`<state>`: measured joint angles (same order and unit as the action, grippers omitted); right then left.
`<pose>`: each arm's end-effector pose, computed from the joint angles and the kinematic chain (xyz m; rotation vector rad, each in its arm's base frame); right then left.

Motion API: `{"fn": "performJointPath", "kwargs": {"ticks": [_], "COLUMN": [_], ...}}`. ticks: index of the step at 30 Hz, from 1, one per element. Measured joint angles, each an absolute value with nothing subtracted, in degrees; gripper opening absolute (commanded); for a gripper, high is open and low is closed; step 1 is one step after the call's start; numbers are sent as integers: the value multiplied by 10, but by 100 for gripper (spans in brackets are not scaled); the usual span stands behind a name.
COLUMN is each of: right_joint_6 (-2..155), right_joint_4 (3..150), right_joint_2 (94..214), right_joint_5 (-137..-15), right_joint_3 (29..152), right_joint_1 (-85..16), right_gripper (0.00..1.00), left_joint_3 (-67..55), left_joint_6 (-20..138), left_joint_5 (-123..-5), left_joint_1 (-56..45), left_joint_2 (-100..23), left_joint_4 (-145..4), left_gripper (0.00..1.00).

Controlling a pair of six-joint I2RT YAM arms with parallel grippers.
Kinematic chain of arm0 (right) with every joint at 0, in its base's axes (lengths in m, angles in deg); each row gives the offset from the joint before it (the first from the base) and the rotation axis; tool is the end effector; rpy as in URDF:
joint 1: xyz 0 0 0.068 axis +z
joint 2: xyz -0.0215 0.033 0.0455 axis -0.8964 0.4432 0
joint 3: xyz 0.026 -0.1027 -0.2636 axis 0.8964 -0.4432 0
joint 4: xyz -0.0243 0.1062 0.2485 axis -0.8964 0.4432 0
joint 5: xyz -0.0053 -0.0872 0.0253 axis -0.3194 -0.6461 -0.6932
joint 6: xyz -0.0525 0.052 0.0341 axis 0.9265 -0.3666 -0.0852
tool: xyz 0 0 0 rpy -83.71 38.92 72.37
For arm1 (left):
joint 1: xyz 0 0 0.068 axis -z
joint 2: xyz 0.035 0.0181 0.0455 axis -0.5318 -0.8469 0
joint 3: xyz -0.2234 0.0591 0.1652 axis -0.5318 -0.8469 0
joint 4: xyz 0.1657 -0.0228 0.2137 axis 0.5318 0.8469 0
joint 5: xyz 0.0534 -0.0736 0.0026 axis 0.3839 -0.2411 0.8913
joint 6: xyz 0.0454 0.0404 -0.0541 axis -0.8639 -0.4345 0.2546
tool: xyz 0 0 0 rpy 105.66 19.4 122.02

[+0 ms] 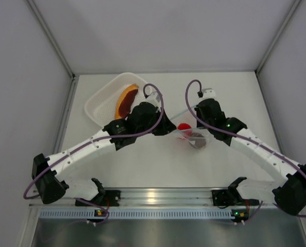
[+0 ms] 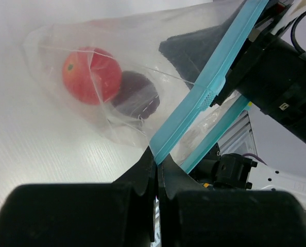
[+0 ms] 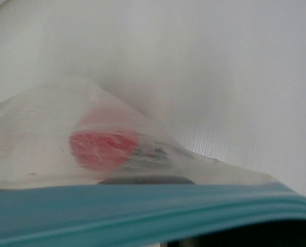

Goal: Open the zip-top bag and remove the fake food

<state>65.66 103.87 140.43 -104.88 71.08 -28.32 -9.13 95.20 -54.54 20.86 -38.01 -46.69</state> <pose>0.2471 0.1435 0.2881 -0.1440 2.1973 0.0864 0.2039 -0.2678 0.3466 0.0794 2.2253 -1.0292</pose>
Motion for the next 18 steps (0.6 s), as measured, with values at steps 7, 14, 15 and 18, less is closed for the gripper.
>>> {"fn": "performJointPath", "kwargs": {"ticks": [7, 14, 15, 18], "right_joint_6": [672, 671, 673, 679], "right_joint_4": [1055, 1046, 1046, 1046], "right_joint_2": [1427, 1446, 1450, 1456], "right_joint_5": [-983, -927, -922, -907], "right_joint_3": [712, 670, 670, 670], "right_joint_1": [-281, -279, -279, -278], "right_gripper": [27, 43, 48, 55], "left_joint_3": [-156, -170, -170, -170], "left_joint_6": [955, 956, 956, 956], "left_joint_5": [-530, -514, -513, -509], "left_joint_1": [208, 208, 208, 208], "left_joint_2": [-368, -368, -368, -370], "left_joint_4": [-496, -494, -493, -493], "left_gripper": [0, 0, 0, 0]}}
